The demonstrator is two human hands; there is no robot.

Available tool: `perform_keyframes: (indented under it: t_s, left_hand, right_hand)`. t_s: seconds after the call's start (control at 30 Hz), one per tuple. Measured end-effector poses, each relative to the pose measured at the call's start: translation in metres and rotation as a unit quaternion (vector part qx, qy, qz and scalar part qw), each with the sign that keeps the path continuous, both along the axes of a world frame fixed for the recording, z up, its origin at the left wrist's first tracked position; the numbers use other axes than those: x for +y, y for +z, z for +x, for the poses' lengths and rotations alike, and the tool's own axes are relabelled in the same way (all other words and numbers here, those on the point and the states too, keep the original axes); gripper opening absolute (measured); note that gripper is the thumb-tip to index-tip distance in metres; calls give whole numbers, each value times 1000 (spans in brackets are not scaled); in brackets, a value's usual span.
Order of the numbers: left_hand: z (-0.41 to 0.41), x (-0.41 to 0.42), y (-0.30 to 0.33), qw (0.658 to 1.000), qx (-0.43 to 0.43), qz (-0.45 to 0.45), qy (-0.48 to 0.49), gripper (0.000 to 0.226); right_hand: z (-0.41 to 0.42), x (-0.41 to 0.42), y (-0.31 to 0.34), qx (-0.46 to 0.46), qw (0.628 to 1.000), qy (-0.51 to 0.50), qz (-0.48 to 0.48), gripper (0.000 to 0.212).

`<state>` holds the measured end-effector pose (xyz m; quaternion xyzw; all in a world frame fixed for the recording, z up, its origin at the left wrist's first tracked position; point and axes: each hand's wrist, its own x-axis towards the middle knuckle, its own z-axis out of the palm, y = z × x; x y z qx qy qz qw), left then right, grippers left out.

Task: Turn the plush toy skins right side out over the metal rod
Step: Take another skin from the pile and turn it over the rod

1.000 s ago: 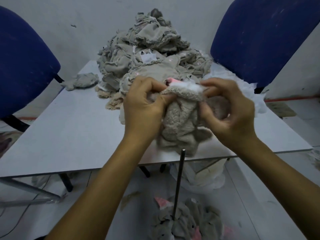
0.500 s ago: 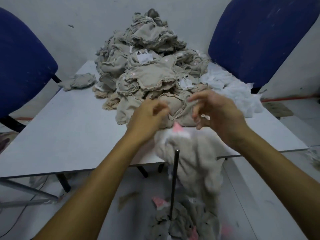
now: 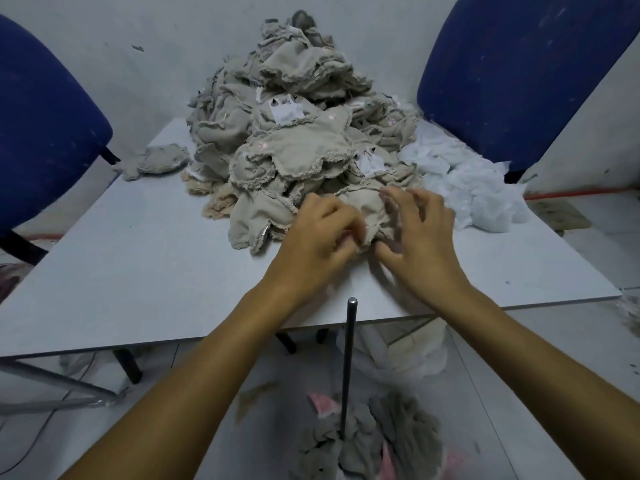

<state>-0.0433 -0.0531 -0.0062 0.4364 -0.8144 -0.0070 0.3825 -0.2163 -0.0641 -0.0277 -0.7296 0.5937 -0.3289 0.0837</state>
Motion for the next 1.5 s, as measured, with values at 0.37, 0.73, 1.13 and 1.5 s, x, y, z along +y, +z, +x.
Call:
perform_keyframes:
  t_s: [0.37, 0.73, 1.13, 1.5]
  left_hand:
    - [3, 7, -21, 921, 194, 304, 148, 31]
    - [2, 5, -9, 957, 259, 131, -23, 35]
    - [-6, 0, -15, 919, 370, 136, 19, 24]
    - [-3, 7, -6, 867, 389, 310, 1, 27]
  right_hand:
    - [6, 6, 2, -154, 985, 78, 1, 46]
    - [10, 20, 9, -64, 982, 138, -115, 24]
    - [2, 20, 7, -1, 978, 195, -74, 32]
    - [-9, 12, 7, 17, 986, 160, 41, 44]
